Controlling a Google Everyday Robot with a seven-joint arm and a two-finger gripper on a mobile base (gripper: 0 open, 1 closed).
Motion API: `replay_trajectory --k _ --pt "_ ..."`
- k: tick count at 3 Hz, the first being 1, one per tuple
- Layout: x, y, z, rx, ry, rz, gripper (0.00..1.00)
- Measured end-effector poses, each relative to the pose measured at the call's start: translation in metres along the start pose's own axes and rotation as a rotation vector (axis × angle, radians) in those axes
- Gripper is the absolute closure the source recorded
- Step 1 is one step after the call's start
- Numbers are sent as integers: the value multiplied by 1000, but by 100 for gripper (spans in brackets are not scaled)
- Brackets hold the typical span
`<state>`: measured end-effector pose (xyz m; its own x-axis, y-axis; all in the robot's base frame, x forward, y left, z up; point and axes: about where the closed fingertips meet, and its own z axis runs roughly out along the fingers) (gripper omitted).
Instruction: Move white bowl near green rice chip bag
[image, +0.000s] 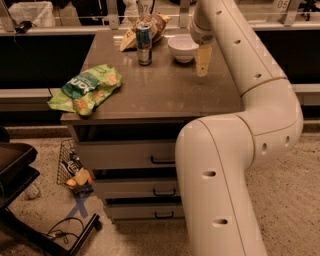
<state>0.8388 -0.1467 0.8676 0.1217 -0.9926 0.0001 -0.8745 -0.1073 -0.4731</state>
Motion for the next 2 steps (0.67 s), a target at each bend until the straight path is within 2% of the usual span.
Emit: replay_trajectory --k 1,2 --pt "-5 8 16 -32 -30 8 16" --pt "-12 11 25 -46 -58 7 38"
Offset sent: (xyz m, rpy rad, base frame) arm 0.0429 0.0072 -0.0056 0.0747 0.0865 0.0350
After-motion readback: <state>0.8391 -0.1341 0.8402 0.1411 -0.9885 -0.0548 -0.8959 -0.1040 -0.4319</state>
